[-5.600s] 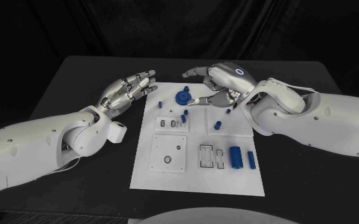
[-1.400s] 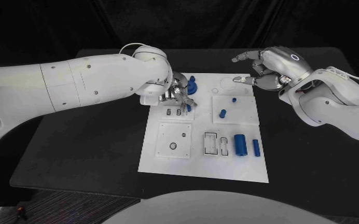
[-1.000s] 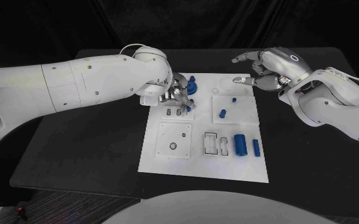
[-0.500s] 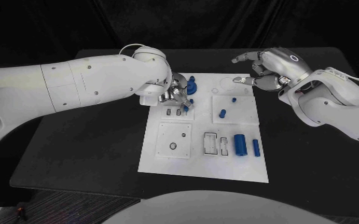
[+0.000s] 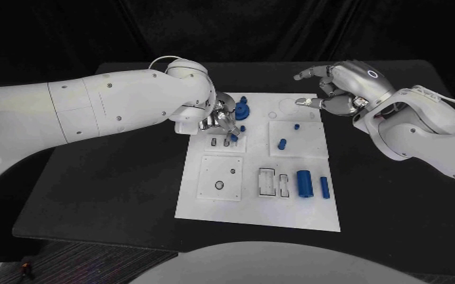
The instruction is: Assemble the parts on the task board
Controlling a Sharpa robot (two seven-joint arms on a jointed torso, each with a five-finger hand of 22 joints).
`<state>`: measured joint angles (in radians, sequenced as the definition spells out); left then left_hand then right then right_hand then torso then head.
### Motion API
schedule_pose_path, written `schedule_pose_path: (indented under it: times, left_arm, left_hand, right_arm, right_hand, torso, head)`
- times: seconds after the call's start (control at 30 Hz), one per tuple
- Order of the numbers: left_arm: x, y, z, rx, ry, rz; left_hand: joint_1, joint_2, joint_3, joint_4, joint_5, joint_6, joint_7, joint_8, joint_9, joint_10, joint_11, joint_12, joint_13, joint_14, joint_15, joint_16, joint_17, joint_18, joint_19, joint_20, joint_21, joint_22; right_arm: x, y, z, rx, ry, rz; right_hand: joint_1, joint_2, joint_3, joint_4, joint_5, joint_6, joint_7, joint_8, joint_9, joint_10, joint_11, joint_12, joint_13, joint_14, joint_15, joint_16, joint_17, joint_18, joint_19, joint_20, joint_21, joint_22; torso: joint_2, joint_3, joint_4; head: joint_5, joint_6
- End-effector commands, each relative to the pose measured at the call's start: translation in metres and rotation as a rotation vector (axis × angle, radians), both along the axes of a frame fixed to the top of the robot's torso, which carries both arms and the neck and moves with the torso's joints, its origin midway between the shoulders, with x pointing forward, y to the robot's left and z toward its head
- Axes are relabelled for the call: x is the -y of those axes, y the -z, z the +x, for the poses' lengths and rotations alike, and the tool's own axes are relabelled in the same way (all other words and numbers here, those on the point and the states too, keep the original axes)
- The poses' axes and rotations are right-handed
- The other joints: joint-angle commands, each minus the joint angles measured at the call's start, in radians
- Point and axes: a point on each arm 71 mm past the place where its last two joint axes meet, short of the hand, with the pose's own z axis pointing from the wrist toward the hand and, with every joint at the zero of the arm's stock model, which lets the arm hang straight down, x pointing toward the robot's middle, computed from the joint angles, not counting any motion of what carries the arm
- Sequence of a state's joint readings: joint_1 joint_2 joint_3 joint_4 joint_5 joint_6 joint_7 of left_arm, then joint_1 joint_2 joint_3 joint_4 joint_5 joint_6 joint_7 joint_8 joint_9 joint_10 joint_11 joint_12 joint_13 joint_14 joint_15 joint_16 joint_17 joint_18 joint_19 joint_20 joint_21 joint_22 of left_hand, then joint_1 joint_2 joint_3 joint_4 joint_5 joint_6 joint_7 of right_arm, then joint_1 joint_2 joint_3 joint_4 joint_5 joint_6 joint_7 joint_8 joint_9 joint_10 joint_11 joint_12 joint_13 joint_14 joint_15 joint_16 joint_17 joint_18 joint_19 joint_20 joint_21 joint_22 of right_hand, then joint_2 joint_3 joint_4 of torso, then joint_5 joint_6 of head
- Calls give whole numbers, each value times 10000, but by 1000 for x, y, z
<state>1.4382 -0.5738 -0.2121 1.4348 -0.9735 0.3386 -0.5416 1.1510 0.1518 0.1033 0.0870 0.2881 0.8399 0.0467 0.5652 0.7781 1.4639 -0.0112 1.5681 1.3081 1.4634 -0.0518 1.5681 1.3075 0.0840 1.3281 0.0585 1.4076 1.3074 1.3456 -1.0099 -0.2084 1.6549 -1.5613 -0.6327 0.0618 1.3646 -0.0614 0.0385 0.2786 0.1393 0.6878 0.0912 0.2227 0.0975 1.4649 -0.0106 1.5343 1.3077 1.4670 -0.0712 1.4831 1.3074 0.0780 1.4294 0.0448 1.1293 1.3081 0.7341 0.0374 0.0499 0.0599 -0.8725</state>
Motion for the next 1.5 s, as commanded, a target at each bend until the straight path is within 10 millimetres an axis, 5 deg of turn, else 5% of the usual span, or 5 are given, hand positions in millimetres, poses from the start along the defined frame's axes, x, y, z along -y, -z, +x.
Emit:
schedule_pose_path:
  times: [0.03, 0.37, 0.53, 0.9, 1.5]
  left_arm:
    - [1, 1, -2, -72, 117, -90]
    - [-2, 1, -3, -86, 77, -68]
    - [-6, 1, -4, -32, -63, -59]
    - [-23, 0, -8, 79, -497, -49]
    - [-34, 0, -11, 170, -749, -173]
  left_hand:
    - [2, -149, 243, -78, 152, 86, -2, -87, 58, 1069, -67, 27, 2627, 1074, -69, 27, 2633, -97, -43, -36, -79, 49]
    - [-496, -667, 2035, -628, 945, 296, 3, -403, 511, 1069, -72, 27, 2627, 1074, -70, 27, 2633, -87, -33, -53, -182, 105]
    - [-801, -859, 2550, -726, 969, 367, 2, -481, 666, 1069, -75, 27, 2627, 1074, -76, 27, 2633, -89, -33, -42, -213, 127]
    - [-1073, -938, 2867, -714, 939, 397, 19, -604, 741, 1069, -61, 27, 2627, 1074, -65, 27, 2633, -81, -68, -35, -259, 121]
    - [-1351, -920, 3193, -633, 1005, 431, 49, -776, 794, 1069, -42, 27, 2627, 1074, -52, 27, 2633, -74, -97, -25, -300, 128]
  right_arm:
    - [1, 1, 0, -95, 138, -73]
    - [0, 2, 1, -153, 134, -102]
    - [0, 2, 0, -204, 167, -110]
    - [-1, 2, -1, -275, 187, -108]
    - [-3, 4, -1, -389, 167, -156]
  right_hand:
    - [21, 109, -13, -29, 36, 62, 23, -7, -10, 578, 83, -35, 2111, 765, 49, -63, 1642, 70, 48, -14, -33, 1501]
    - [19, 116, -14, -28, 35, 64, 24, -7, -11, 569, 84, -43, 2101, 761, 50, -77, 1628, 74, 40, -13, -59, 1494]
    - [15, 132, -16, -25, 33, 71, 26, -7, -14, 565, 87, -46, 2096, 757, 53, -89, 1616, 78, 34, -12, -80, 1489]
    - [45, 195, -8, -47, 80, 102, 22, -1, -25, 536, 89, -72, 2065, 742, 59, -138, 1567, 87, 16, -6, -140, 1473]
    - [94, 238, -11, -90, 177, 152, 23, 9, -37, 484, 91, -117, 2007, 728, 61, -180, 1525, 100, -7, -1, -215, 1455]
  torso:
    - [4, -4, 1]
    - [6, 2, 11]
    - [7, 3, 7]
    - [-3, 16, -30]
    - [-6, 6, 7]
  head:
    - [34, -2]
    - [36, -2]
    - [17, -2]
    - [87, -2]
    - [126, -2]
